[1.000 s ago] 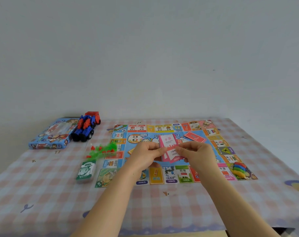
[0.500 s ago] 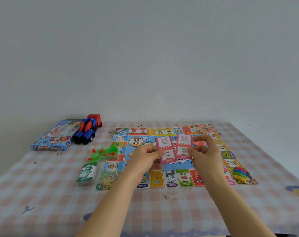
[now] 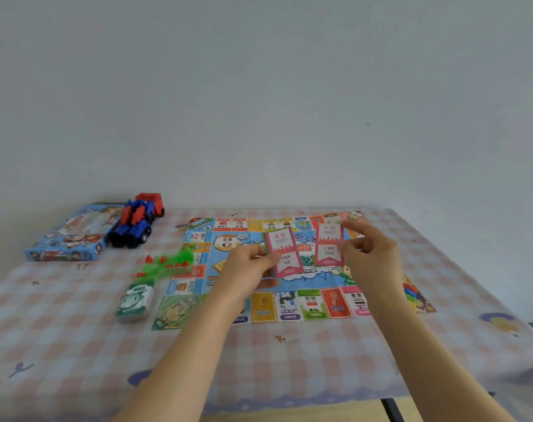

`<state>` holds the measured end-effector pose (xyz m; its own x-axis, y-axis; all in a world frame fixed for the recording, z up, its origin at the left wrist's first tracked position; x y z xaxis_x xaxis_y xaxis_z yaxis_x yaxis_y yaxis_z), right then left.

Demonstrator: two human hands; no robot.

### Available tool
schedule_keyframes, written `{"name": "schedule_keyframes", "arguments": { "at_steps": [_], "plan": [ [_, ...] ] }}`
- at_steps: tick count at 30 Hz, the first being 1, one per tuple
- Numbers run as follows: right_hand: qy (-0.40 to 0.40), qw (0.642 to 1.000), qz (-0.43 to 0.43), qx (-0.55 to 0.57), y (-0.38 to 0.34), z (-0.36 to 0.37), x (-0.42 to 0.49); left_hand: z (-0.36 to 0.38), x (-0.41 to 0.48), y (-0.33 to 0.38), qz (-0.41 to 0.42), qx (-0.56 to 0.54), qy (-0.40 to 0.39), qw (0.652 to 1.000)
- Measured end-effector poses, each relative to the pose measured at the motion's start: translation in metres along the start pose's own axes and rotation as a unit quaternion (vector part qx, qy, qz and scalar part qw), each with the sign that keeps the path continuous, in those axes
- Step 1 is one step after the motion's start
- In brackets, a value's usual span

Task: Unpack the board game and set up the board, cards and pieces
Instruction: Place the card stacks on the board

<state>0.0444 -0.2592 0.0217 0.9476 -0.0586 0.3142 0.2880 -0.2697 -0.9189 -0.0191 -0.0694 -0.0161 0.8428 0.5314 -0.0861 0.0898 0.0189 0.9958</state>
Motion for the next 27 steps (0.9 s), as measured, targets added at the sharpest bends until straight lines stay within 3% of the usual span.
{"name": "schedule_keyframes", "arguments": {
  "at_steps": [7, 15, 23, 27],
  "plan": [
    [0.059, 0.996, 0.055, 0.046, 0.002, -0.047, 0.013, 0.048, -0.006, 0.010, 0.020, -0.013, -0.042, 0.999],
    [0.064, 0.988, 0.135, 0.023, 0.041, -0.093, -0.005, 0.083, -0.014, -0.002, 0.023, 0.035, -0.051, 0.998],
    [0.042, 0.989, 0.130, -0.060, 0.057, -0.113, -0.013, 0.092, -0.019, -0.004, 0.032, 0.048, -0.042, 0.997],
    [0.093, 0.988, 0.098, -0.071, 0.050, -0.121, -0.007, 0.087, -0.017, -0.004, 0.024, 0.043, -0.036, 0.998]
  ]
}}
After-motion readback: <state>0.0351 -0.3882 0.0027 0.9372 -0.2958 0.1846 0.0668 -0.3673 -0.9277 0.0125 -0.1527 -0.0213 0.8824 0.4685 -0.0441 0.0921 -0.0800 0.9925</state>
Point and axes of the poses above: each hand's wrist, its own x-axis towards the middle knuckle, its own z-axis out of the palm, y = z × x, the point moved 5 cm from there along x, towards the middle knuckle, and after that the axes turned 7 degrees about y, right-handed, at the moved point
